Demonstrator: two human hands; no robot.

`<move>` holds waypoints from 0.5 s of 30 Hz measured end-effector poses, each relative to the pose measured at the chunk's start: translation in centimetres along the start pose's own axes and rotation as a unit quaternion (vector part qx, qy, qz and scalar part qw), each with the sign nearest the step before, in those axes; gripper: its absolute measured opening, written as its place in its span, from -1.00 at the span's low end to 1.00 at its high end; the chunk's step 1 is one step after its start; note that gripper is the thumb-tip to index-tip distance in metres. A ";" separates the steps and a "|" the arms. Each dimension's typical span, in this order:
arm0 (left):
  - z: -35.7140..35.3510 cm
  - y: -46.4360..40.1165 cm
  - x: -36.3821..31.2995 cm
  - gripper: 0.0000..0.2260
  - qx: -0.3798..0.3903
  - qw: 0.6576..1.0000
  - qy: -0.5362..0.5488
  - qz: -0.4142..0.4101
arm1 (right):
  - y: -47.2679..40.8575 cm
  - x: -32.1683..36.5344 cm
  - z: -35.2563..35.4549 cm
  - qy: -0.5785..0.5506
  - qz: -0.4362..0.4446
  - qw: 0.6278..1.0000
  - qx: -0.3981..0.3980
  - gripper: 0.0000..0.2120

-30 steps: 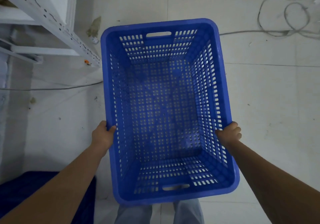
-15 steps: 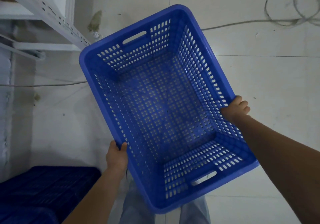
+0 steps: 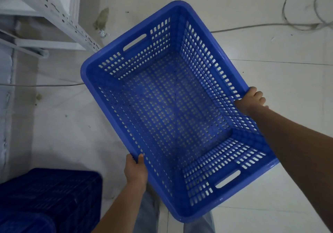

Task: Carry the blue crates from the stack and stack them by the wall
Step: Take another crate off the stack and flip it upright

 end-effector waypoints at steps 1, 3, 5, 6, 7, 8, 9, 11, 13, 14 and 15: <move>0.1 0.1 -0.1 -0.94 0.008 1.000 -0.005 0.003 | 0.2 0.2 0.0 0.008 -0.001 1.000 -0.006 -0.45; 0.6 -0.6 -0.7 -0.89 0.031 0.999 -0.019 0.017 | 1.1 1.0 -0.5 0.022 -0.003 0.999 -0.035 -0.29; 1.3 -2.0 -1.7 -0.74 0.062 0.997 -0.027 0.024 | 3.4 2.4 -1.7 0.027 0.014 0.998 -0.058 -0.15; 1.6 -2.7 -2.4 -0.69 0.071 0.997 -0.029 0.027 | 4.9 3.2 -2.6 0.024 0.037 0.998 -0.054 -0.15; 2.0 -3.6 -3.3 -0.67 0.068 0.997 -0.037 0.024 | 6.6 3.9 -3.9 0.019 0.069 0.997 -0.027 -0.17; 2.3 -4.2 -4.7 -0.65 0.054 0.997 -0.050 0.015 | 8.5 4.7 -5.7 0.012 0.106 0.994 0.020 -0.20; 2.7 -4.8 -6.2 -0.63 0.036 0.997 -0.065 0.002 | 10.6 5.3 -7.5 -0.006 0.140 0.986 0.085 -0.24; 3.2 -6.1 -9.5 -0.57 -0.002 0.996 -0.081 -0.027 | 15.4 6.2 -11.6 -0.064 0.189 0.953 0.226 -0.30; 3.8 -7.6 -12.1 -0.51 -0.023 0.992 -0.104 -0.065 | 20.5 6.8 -15.0 -0.096 0.214 0.920 0.315 -0.29; 4.2 -8.3 -13.0 -0.47 -0.030 0.986 -0.127 -0.099 | 22.8 7.0 -16.4 -0.088 0.225 0.909 0.339 -0.24; 4.6 -8.8 -13.6 -0.42 -0.035 0.975 -0.166 -0.145 | 24.9 7.1 -17.6 -0.067 0.233 0.903 0.354 -0.17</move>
Point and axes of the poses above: each hand's wrist, its own y-axis away from the middle knuckle, its own z-axis out of the back of the hand, x = y × z, the point moved 1 cm from there along -y, towards the middle knuckle, and after that the axes turned 2 degrees about -z, right-handed, at the moved point
